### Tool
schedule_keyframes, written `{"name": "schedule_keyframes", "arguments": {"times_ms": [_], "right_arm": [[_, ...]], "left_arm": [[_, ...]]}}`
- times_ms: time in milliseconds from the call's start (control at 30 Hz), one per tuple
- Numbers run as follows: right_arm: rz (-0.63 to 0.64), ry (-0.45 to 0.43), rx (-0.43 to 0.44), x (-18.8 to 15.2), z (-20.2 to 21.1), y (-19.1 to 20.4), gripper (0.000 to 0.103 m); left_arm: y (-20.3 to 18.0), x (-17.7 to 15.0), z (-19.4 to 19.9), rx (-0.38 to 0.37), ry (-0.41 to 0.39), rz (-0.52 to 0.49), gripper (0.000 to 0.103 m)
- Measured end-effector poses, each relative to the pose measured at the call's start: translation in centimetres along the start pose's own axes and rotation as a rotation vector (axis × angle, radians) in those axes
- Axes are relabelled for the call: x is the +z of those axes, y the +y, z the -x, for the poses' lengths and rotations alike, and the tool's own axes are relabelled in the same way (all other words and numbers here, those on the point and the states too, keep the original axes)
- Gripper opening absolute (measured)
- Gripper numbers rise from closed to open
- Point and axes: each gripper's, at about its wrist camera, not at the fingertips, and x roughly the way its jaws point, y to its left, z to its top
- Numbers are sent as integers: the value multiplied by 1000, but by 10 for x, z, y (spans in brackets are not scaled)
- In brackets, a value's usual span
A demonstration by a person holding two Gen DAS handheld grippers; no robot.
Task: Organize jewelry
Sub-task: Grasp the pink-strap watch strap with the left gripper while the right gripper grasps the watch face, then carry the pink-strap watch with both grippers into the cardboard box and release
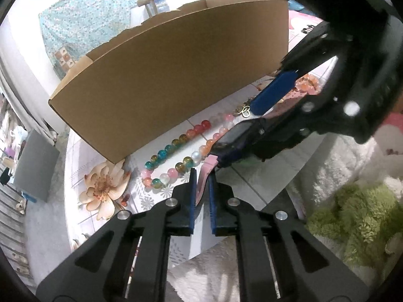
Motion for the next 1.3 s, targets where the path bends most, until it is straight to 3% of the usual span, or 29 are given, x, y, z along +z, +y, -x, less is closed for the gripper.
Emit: {"name": "schedule_keyframes", "arguments": {"times_ms": [100, 133, 167, 233, 333, 600, 767, 900, 1000, 1100, 1233, 1300], "right_arm": [[49, -11, -95, -7, 4, 4, 55], [71, -16, -136, -10, 3, 5, 51], [87, -17, -174, -12, 2, 5, 46], [114, -21, -261, -15, -4, 8, 21], [152, -89, -360, -19, 1, 15, 10], [304, -352, -673, -22, 43, 63, 5], [323, -519, -803, -13, 71, 85, 5], [271, -575, -749, 18, 104, 70, 5], [183, -505, -583, 51, 127, 34, 5], [18, -312, -342, 101, 122, -36, 5], [-133, -88, -205, 143, 84, -108, 5], [-210, 11, -137, 155, 63, -136, 6]], "left_arm": [[-1, 2, 0, 1, -2, -1, 7], [-2, 2, 0, 3, -2, -1, 6], [-2, 3, 0, 8, -4, -3, 6], [-4, 3, 3, 20, -15, -4, 4], [-7, 6, 9, 25, -36, 13, 2], [-9, 29, 58, 138, -172, 4, 2], [4, 57, 95, 215, -271, 19, 2], [20, 95, 111, 212, -322, 46, 2], [44, 130, 103, 164, -330, 84, 3], [76, 163, 68, 88, -224, 143, 3], [125, 194, -9, -73, -5, 268, 3], [132, 198, -35, -80, 64, 254, 4]]}}
